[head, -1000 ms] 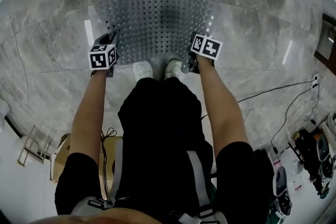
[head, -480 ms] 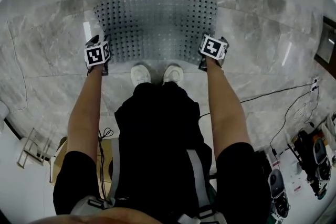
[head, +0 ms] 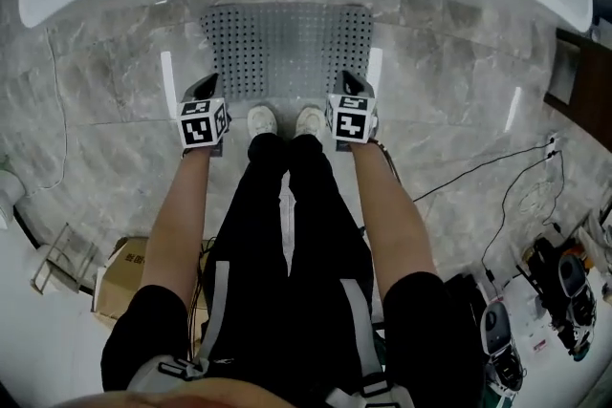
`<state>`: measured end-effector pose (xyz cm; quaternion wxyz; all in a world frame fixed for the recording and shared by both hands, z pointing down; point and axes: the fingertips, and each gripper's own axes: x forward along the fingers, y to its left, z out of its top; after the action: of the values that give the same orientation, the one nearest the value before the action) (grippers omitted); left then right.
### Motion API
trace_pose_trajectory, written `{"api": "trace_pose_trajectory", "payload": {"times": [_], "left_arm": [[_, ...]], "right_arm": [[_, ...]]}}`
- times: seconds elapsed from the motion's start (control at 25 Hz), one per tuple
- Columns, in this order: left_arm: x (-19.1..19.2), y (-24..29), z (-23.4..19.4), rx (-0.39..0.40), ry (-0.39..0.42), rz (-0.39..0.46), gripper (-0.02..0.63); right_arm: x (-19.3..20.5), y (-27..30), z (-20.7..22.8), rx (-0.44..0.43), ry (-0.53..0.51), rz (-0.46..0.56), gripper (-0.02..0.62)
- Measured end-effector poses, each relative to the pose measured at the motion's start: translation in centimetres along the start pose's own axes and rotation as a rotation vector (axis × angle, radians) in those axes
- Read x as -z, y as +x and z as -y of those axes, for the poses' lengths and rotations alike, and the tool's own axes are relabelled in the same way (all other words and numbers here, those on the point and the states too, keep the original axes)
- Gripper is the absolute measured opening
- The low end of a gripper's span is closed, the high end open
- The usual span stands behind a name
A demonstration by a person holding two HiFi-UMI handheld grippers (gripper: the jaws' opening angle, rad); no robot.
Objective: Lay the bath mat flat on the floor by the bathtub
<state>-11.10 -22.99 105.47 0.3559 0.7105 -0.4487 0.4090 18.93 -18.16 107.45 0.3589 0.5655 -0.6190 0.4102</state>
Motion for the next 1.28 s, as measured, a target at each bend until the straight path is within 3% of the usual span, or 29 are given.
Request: {"api": "trace_pose_trajectory", "payload": {"times": [0.28,0.48,0.72,1.0,1.28], "left_arm": [[-10.1,-18.5,7.8,0.053,0.014,0.211,0.005],[-21.0,-30.4,9.4,0.046,0.040,0.433,0.005],[-29.7,-47.1,11.9,0.018,0.108,0.670,0.005],[-36.0,-62.9,13.7,-0.052,0.176,0.909,0.004],[-37.4,-67.2,13.9,-0.036,0.179,0.998,0.005]], "right_arm": [[-11.4,-20.5,-7.3,-0.140,-0.062,0.283,0.005],[-23.5,-32.4,-10.7,-0.203,-0.012,0.579,0.005],[-32.3,-48.7,-13.7,-0.239,-0.023,0.838,0.005],[-38.7,-63.2,-14.9,-0.241,-0.068,1.061,0.005],[-40.1,-67.6,-15.3,-0.232,-0.105,1.163,0.005]]}}
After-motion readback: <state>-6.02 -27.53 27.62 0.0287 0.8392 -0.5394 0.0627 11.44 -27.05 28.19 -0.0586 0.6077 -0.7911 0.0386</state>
